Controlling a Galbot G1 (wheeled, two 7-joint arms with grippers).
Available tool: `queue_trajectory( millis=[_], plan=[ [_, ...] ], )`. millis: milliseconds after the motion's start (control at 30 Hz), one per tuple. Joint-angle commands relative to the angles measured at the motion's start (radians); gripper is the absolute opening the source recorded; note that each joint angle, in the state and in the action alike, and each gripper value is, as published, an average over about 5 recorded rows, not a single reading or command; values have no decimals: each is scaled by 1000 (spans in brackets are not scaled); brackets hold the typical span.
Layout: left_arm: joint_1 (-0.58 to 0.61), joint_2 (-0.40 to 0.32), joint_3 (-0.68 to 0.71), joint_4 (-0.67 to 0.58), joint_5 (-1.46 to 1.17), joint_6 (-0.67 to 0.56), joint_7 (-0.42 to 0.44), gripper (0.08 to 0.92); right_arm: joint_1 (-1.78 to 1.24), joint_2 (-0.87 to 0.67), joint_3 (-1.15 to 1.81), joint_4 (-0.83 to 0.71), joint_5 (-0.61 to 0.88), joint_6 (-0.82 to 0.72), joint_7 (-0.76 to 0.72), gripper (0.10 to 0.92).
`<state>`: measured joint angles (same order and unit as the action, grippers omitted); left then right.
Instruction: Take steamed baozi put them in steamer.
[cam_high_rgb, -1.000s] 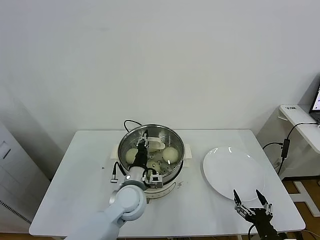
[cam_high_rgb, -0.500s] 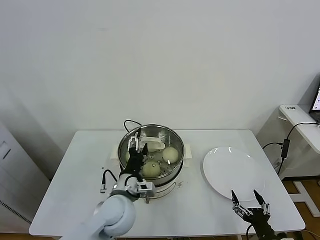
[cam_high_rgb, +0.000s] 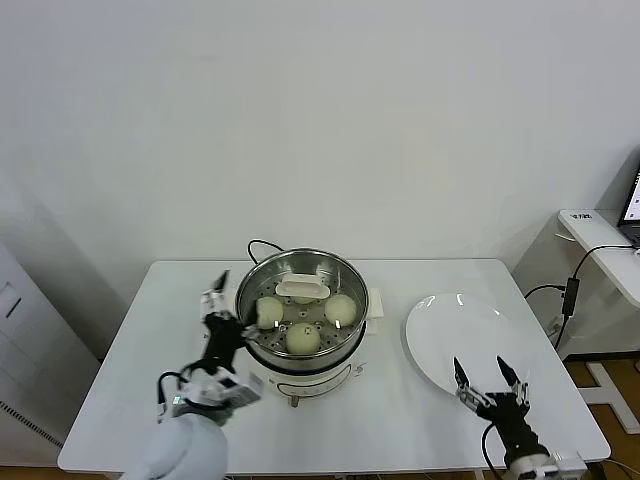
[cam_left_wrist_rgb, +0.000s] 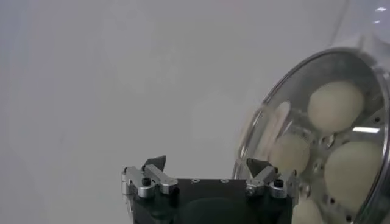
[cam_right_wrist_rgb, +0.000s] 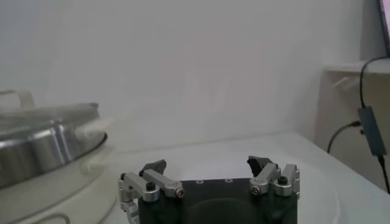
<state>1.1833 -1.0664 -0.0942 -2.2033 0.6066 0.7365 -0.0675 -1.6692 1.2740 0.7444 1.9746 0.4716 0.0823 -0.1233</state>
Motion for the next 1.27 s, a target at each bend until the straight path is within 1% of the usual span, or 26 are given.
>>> queue_trajectory(
  millis=[33, 167, 333, 467, 633, 800, 1067, 1267],
  plan=[
    [313, -258, -611, 41, -395, -829, 10, 823, 147, -57, -73, -27, 9, -26, 81, 823],
    [394, -340, -693, 56, -501, -921, 57, 823, 167, -55, -98, -50, 0, -30, 87, 823],
    [443, -417, -729, 107, -534, -1020, 105, 823, 171, -45, -116, -64, -4, -29, 84, 823],
    [457, -465, -730, 128, -544, -1055, 118, 823, 152, -39, -110, -60, -9, -20, 55, 823],
    [463, -510, -723, 139, -542, -1067, 125, 823, 122, -29, -95, -67, -28, -3, 28, 823],
    [475, -526, -711, 159, -540, -1072, 138, 823, 89, -10, -79, -69, -32, 17, 3, 823],
    [492, -525, -693, 172, -541, -1068, 143, 823, 58, 3, -65, -59, -25, 37, -17, 823],
    [499, -525, -688, 174, -560, -1069, 169, 823, 51, 8, -65, -57, -26, 42, -13, 823]
  ],
)
